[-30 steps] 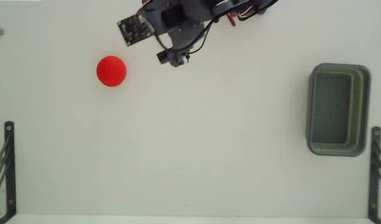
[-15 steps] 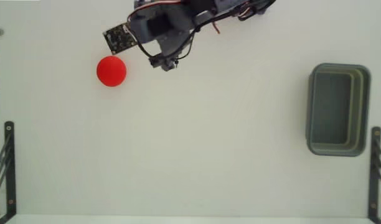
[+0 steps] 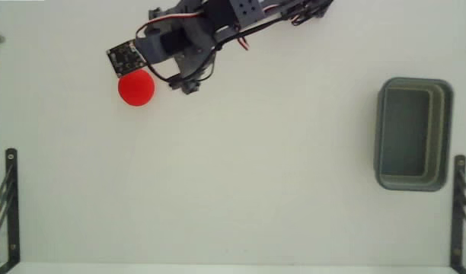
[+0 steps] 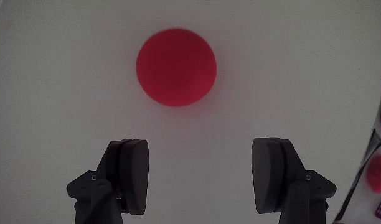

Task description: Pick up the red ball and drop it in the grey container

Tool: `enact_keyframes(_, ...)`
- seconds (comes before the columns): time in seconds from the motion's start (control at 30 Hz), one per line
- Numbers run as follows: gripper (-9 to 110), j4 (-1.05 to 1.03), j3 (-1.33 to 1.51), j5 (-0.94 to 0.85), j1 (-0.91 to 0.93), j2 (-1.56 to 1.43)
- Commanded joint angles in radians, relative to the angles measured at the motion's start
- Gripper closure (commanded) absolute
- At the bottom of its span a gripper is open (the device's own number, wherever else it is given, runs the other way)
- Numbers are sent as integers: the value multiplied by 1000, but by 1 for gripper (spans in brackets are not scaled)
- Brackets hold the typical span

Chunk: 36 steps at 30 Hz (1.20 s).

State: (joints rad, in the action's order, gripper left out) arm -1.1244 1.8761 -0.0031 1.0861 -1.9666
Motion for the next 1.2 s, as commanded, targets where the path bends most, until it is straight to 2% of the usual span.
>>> enact_keyframes(0.0, -9, 30, -63, 3, 5, 8)
enact_keyframes(1.17, -9, 96, -248, 3, -55, 260)
